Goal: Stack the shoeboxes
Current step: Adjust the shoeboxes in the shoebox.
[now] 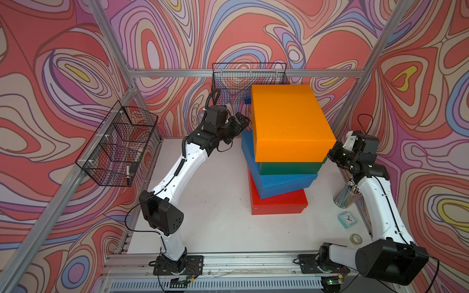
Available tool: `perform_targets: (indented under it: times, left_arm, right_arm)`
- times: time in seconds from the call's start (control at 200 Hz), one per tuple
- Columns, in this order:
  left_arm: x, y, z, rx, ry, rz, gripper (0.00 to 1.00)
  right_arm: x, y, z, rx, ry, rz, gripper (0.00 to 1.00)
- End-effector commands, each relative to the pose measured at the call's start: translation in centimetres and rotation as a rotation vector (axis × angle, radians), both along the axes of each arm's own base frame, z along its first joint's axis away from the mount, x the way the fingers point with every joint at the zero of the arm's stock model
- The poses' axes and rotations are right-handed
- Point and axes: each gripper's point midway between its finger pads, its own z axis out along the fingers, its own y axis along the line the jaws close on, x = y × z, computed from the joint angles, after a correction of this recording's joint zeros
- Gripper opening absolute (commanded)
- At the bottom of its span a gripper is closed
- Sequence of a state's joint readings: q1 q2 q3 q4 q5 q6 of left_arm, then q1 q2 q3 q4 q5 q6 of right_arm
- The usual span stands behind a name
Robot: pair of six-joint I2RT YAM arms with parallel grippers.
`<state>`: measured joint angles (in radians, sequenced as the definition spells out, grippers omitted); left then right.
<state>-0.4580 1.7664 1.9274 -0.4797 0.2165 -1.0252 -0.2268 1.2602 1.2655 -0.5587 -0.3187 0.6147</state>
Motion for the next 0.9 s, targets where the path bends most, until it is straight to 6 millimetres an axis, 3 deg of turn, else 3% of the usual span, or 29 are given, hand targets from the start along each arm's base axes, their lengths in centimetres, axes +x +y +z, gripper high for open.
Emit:
perform_targets:
  times: [0.0,0.11,0.25,0.331,0.496,0.576,0.711,0.896]
  left_arm:
    - [-0.8,2.3,-0.3,0.002,-0.002,0.051,0.97]
    - [-1.5,5.0,-2.9,0.013,0.044,0.097,0.97]
    - [-2.8,7.3,-7.4,0.08,0.118,0.153,0.97]
    - [-2.8,7.1,-10.8,0.077,0.181,0.157,0.97]
    - [-1.1,4.4,-16.4,0.021,0.302,0.093,0.96]
    - [-0.3,2.9,-17.6,0.009,0.326,0.06,0.96]
    - [0.4,0.9,-17.7,0.044,0.32,0.029,0.96]
    - [-0.5,0.3,-18.5,0.05,0.344,0.012,0.96]
  right_arm:
    - [-1.9,-3.2,-4.0,-0.098,0.171,-0.166,0.0]
    - [-2.2,-5.3,-6.6,-0.101,0.224,-0.236,0.0]
    - [-0.1,-3.4,-7.7,-0.027,0.156,-0.122,0.0]
    - [0.6,-2.1,-8.7,0.037,0.139,-0.063,0.0]
    - [1.0,0.8,-10.2,0.074,0.13,0.033,0.0]
    - [0.6,2.1,-10.5,0.079,0.135,0.062,0.0]
    - [-0.8,3.6,-10.3,0.093,0.131,0.097,0.0]
    - [-3.2,5.8,-9.9,0.114,0.133,0.134,0.0]
